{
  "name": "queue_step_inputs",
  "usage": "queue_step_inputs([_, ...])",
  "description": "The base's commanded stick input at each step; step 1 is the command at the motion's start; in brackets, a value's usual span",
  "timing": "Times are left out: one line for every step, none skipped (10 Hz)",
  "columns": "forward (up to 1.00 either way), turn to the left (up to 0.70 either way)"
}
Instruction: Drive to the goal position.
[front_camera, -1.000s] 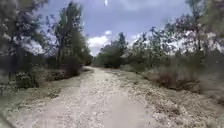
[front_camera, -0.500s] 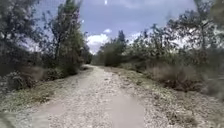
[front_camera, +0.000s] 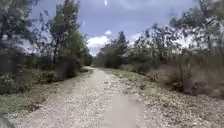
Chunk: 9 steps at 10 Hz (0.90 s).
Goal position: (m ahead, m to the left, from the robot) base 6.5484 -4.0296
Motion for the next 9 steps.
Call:
queue_step_inputs([0.5,0.01])
queue_step_inputs([0.5,0.01])
queue_step_inputs([0.5,0.01])
queue_step_inputs([0.5,0.01])
queue_step_inputs([0.5,0.01])
queue_step_inputs([0.5,0.01])
queue_step_inputs([0.5,0.01])
queue_step_inputs([0.5,0.01])
queue_step_inputs([0.5,0.01])
